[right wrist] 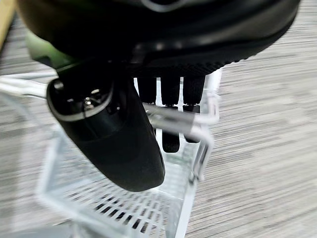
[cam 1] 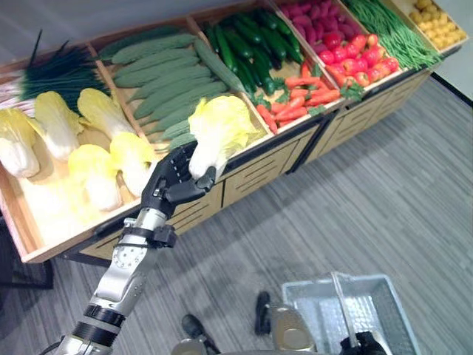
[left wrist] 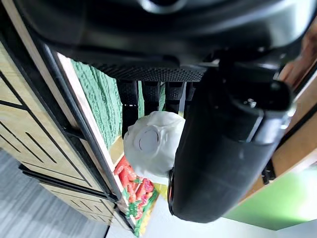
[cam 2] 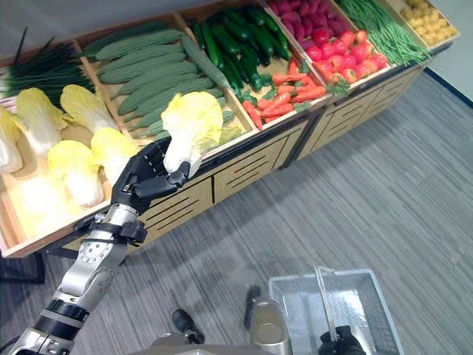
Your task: Get the vegetables into the basket
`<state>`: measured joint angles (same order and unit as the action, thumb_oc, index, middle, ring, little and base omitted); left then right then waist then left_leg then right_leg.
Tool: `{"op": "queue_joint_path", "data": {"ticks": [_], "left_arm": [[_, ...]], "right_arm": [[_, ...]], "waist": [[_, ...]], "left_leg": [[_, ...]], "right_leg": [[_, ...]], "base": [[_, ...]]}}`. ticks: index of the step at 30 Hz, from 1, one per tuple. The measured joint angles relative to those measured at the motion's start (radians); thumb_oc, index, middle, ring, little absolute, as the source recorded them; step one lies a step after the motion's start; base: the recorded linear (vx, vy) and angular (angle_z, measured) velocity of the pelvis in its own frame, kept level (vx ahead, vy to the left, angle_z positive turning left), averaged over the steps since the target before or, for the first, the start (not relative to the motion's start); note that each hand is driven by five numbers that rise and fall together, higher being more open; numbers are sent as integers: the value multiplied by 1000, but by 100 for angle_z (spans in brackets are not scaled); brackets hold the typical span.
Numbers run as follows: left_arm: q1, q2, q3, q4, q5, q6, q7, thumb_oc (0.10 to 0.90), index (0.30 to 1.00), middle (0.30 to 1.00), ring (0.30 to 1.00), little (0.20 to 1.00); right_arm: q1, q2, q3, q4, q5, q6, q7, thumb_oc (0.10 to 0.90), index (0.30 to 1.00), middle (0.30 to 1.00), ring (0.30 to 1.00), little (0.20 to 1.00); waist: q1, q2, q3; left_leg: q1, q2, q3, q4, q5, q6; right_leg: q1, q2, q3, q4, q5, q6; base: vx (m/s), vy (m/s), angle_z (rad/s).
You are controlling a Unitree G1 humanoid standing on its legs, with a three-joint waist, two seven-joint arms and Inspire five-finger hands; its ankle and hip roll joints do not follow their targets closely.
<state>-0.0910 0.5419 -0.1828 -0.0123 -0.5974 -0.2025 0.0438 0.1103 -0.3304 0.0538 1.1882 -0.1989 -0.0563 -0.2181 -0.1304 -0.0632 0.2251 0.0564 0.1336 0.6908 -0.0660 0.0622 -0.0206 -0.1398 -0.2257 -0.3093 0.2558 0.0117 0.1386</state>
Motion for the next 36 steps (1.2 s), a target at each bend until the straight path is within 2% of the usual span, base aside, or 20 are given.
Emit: {"op": "queue_joint_path", "data": {"ticks": [2, 3, 4, 9, 13, 16, 19, 21, 22, 23, 24, 27, 30, 31, 32, 34, 36], "left_arm": [[18, 1, 24, 1, 1, 0, -1, 400, 300, 300, 300, 300], [42, -3, 41, 1, 1, -1, -2, 400, 300, 300, 300, 300], [54, -4, 47, 1, 7, 0, -2, 400, 300, 300, 300, 300], [44, -44, 39, -2, 17, 0, -28, 400, 300, 300, 300, 300], [44, -56, 37, -2, 14, 0, -30, 400, 300, 300, 300, 300], [43, -91, 34, 4, -6, 0, -26, 400, 300, 300, 300, 300], [41, -104, -1, 13, -25, 0, -26, 400, 300, 300, 300, 300], [42, -109, -22, 15, -33, 0, -27, 400, 300, 300, 300, 300], [50, -121, -28, 13, -32, -10, -29, 400, 300, 300, 300, 300], [50, -118, -33, 13, -32, -10, -32, 400, 300, 300, 300, 300], [51, -119, -33, 14, -32, -10, -33, 400, 300, 300, 300, 300], [50, -124, -33, 14, -32, -15, -32, 400, 300, 300, 300, 300], [50, -126, -33, 13, -32, -20, -28, 400, 300, 300, 300, 300], [54, -125, -30, 14, -33, -21, -21, 400, 300, 300, 300, 300], [54, -123, -29, 14, -33, -21, -17, 400, 300, 300, 300, 300], [51, -116, -31, 14, -33, -21, -17, 400, 300, 300, 300, 300], [56, -98, -32, 14, -51, -21, -6, 400, 300, 300, 300, 300]], "right_arm": [[-6, -6, 6, -8, 0, 6, 1, 400, 300, 300, 300, 300], [-22, -10, 24, -8, 0, 9, 2, 400, 300, 300, 300, 300], [-23, -11, 41, -21, 0, 8, 1, 400, 300, 300, 300, 300], [-10, -13, 61, -25, 1, 10, -2, 400, 300, 300, 300, 300], [-5, -17, 61, -24, 2, 9, -3, 400, 300, 300, 300, 300], [0, -19, 57, -24, 5, 6, -10, 400, 300, 300, 300, 300], [1, -28, 56, -22, 5, -12, -14, 400, 300, 300, 300, 300], [-6, -36, 49, -21, 5, -20, -22, 400, 300, 300, 300, 300], [-62, -52, 65, 22, 9, -24, -29, 400, 300, 300, 300, 300], [-90, -65, 59, 25, 9, -22, -31, 400, 300, 300, 300, 300], [-109, -73, 59, 25, 9, -21, -33, 400, 300, 300, 300, 300], [-136, -74, 62, 28, 9, -23, -39, 400, 300, 300, 300, 300], [-142, -80, 73, 37, 9, -24, -46, 400, 300, 300, 300, 300], [-137, -74, 74, 37, 9, -27, -46, 400, 300, 300, 300, 300], [-128, -66, 74, 37, 9, -32, -46, 400, 300, 300, 300, 300], [-95, -57, 72, 41, 10, -26, -44, 400, 300, 300, 300, 300], [-91, -52, 70, 34, 11, -16, -45, 400, 300, 300, 300, 300]], "waist": [[11, 2, 1], [18, 9, -1], [16, 17, -6], [-2, 20, -18], [-16, 32, -25], [-24, 54, -34], [-28, 70, -40], [-12, 74, -40], [42, 49, -40], [60, 49, -37], [53, 53, -36], [82, 50, -32], [87, 62, -19], [86, 60, -14], [83, 47, -5], [53, 36, 15], [47, 35, 19]], "left_leg": [[19, -4, 30, -3, 19, -27], [33, 10, 40, -4, 21, -29], [42, 25, 37, -3, 22, -30], [48, 74, 36, 4, 41, -60], [48, 95, 32, 12, 51, -70], [48, 117, 25, 54, 54, -72], [44, 137, -13, 107, 74, -94], [40, 146, -57, 148, 78, -100], [-21, 61, -392, 176, -34, -116], [-24, 29, -439, 110, -63, -128], [-46, 20, -453, 70, -59, -127], [-90, -3, -624, 6, -31, -104], [-147, -26, -676, 27, 0, -85], [-150, -26, -656, 36, 33, -70], [-142, -40, -640, 30, 33, -61], [-116, -104, -607, -23, 62, -5], [-94, -138, -552, -23, 44, 23]], "right_leg": [[27, 33, -22, -89, -7, -16], [44, 62, 4, -144, 19, -44], [62, 82, 21, -187, 38, -55], [75, 142, 51, -253, 62, -80], [79, 164, 62, -272, 71, -88], [90, 174, 69, -275, 67, -92], [102, 178, 72, -264, 56, -104], [105, 176, 94, -260, 50, -108], [68, 166, 199, -254, 68, -144], [61, 163, 242, -273, 85, -144], [66, 167, 252, -293, 97, -144], [69, 201, 318, -316, 102, -143], [60, 209, 332, -330, 114, -128], [63, 204, 331, -332, 119, -115], [62, 187, 329, -333, 119, -105], [59, 126, 337, -341, 139, -51], [43, 102, 388, -317, 144, -30]], "base": [[-26, -138, -85], [12, -167, -101], [30, -190, -88], [23, -214, -31], [27, -220, -12], [38, -216, -9], [17, -139, -8], [-25, -74, -51], [58, -34, -130], [59, -25, -127], [47, -21, -85], [16, -6, -79], [29, 92, -68], [30, 183, -66], [19, 208, -35], [2, 351, -18], [-46, 396, -67]]}}
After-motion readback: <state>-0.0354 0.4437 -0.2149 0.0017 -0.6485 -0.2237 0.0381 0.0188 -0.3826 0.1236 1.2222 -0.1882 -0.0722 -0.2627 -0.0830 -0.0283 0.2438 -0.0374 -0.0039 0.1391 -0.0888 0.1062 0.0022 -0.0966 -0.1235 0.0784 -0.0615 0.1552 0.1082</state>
